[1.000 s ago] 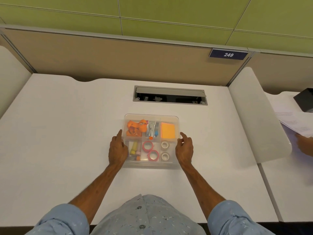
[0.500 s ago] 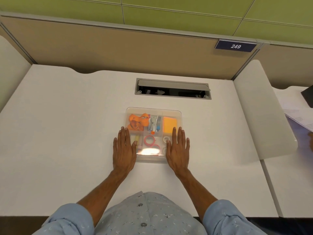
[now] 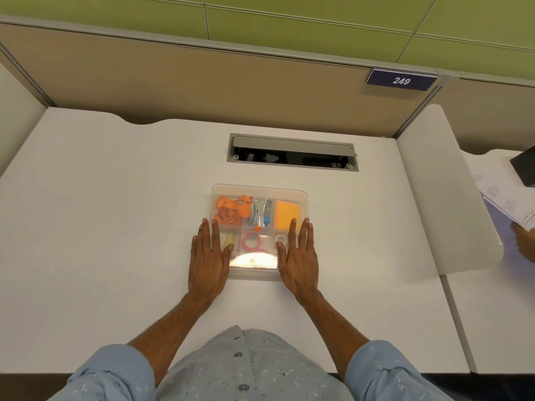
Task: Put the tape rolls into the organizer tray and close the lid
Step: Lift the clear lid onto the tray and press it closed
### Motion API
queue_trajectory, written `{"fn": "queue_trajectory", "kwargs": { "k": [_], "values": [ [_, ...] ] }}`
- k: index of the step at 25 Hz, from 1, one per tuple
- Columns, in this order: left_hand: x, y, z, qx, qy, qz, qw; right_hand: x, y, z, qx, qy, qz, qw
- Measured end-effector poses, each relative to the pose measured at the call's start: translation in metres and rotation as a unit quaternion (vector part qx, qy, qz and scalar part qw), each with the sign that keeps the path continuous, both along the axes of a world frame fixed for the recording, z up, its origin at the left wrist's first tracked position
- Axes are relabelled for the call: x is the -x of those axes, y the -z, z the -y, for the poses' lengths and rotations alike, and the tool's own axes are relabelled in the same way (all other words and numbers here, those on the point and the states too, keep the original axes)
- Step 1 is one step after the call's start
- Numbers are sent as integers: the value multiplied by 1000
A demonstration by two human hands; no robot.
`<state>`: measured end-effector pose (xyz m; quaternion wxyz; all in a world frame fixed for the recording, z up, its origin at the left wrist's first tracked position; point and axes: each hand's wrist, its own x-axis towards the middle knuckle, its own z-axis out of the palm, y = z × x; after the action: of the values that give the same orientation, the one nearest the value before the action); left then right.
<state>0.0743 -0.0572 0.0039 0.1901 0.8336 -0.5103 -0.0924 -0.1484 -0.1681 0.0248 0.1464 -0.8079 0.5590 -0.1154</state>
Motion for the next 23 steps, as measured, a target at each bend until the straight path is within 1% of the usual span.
{"fn": "queue_trajectory", "kwargs": {
  "k": [2, 5, 9, 12, 14, 17, 23],
  "values": [
    [0, -1, 0, -9, 5, 15, 1000, 1, 0, 1, -9, 0, -12, 1000],
    [-1, -5, -1, -22, -3, 11, 1000, 4, 0, 1, -1, -14, -23, 1000],
    [-1, -15, 4, -1, -4, -10, 1000, 3, -6, 14, 7, -8, 17, 1000],
    [-2, -9, -3, 18, 42, -2, 999, -4, -8, 17, -2, -35, 37, 999],
    [-3, -5, -6, 4, 72, 13, 997, -5, -9, 12, -9, -89, 13, 996],
    [-5, 0, -5, -18, 90, 21, 996, -3, -7, 6, 18, -152, -50, 987],
    [-5, 4, -6, -31, 105, 50, 993, -2, -7, 7, 17, -172, -82, 982]
  ]
}}
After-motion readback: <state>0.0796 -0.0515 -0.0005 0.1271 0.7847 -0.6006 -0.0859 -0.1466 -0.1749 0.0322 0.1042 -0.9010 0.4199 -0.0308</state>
